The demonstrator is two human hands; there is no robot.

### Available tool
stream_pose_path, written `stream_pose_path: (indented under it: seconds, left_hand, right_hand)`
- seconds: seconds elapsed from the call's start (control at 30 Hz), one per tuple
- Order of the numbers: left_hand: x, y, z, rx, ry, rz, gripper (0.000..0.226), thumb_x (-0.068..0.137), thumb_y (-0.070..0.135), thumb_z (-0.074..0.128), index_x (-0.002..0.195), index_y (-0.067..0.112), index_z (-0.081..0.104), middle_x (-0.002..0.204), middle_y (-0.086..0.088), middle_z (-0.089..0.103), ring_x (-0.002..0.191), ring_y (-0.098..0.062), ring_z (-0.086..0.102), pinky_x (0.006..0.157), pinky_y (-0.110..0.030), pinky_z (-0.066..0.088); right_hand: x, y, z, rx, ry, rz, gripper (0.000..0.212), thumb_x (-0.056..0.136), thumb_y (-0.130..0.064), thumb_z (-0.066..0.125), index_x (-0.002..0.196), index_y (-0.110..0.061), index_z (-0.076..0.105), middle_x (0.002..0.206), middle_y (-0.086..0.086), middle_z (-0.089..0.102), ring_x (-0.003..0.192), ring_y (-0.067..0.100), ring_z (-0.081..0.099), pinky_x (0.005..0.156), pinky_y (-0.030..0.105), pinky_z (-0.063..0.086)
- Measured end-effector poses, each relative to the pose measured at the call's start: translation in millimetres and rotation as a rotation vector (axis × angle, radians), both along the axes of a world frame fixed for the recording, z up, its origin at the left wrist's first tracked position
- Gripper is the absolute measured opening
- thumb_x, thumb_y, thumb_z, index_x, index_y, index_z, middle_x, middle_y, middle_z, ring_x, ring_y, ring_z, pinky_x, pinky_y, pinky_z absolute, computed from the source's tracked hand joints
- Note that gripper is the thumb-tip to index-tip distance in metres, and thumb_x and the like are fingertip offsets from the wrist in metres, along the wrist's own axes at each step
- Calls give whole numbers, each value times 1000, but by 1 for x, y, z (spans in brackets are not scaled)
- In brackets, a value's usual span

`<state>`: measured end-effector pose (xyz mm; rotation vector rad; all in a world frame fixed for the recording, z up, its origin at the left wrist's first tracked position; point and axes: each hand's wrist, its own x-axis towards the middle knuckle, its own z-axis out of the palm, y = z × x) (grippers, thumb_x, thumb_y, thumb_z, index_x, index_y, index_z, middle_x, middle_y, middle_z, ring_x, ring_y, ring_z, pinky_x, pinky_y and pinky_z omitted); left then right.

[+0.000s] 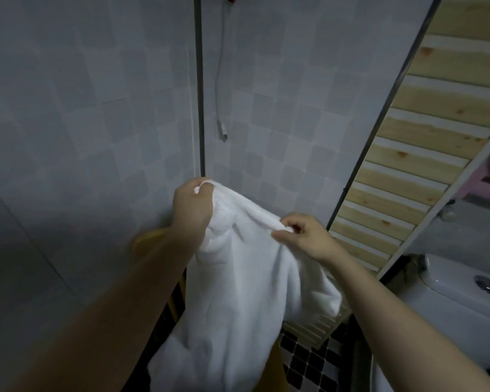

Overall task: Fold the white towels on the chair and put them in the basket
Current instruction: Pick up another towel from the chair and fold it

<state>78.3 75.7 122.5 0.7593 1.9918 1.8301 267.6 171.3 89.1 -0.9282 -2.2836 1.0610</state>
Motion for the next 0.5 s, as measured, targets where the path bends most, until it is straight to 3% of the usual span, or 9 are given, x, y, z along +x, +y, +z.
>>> stream_pose_path:
  seconds: [0.1, 0.17, 0.23, 0.3, 0.4, 0.43, 0.5]
  left_hand:
    - [-5, 1, -4, -15, -19, -48, 24, 91, 5, 45, 103, 3, 66, 102, -14, 65, 93, -26, 60, 82, -28, 44]
    - [-7, 2, -6, -40, -6, -17, 26, 89, 5, 44, 102, 6, 67, 101, -9, 65, 92, -20, 59, 81, -24, 42]
    - [-8, 5, -10, -7, -33, 39, 25, 89, 3, 44, 93, 7, 68, 96, -11, 65, 95, -25, 59, 81, -22, 41]
    - [-4, 5, -14, -19, -53, 52, 25, 90, 4, 43, 89, 10, 67, 95, -11, 63, 93, -27, 57, 81, -24, 42]
    - [-3, 7, -21, -40, -31, 77, 27, 93, 7, 43, 99, 5, 69, 106, -18, 65, 99, -31, 58, 96, -39, 47]
    - [-3, 7, -21, -64, -33, 78, 26, 93, 10, 43, 101, 8, 68, 104, -16, 65, 95, -28, 58, 97, -39, 46]
    - [-5, 9, -24, -96, 2, 73, 22, 93, 14, 45, 84, 23, 62, 84, -2, 61, 75, -17, 54, 82, -31, 47]
  right_hand:
    - [8, 9, 6, -460, 103, 107, 18, 73, -12, 77, 66, -15, 61, 57, -9, 59, 50, 2, 53, 52, 18, 43]
    - [14, 13, 5, -769, 76, 220, 22, 63, -9, 81, 71, -12, 60, 64, -2, 67, 57, 8, 62, 55, 20, 51]
    - [19, 18, 4, -828, -12, 242, 14, 70, -12, 74, 78, -10, 63, 75, 2, 71, 69, 13, 67, 65, 23, 56]
    - [19, 25, 5, -588, -172, 177, 7, 80, -16, 71, 78, -13, 65, 78, 2, 69, 74, 17, 64, 71, 26, 53]
    - [15, 35, 4, 231, -474, -70, 26, 87, -28, 61, 65, -20, 50, 66, -1, 54, 70, 23, 57, 60, 30, 39]
    - [13, 34, 3, 407, -457, -195, 23, 89, -25, 57, 69, -20, 45, 67, 1, 51, 70, 27, 55, 58, 32, 37]
    - [7, 27, -1, 481, -241, -332, 10, 90, -14, 51, 84, -16, 42, 69, 4, 50, 68, 29, 51, 56, 33, 33]
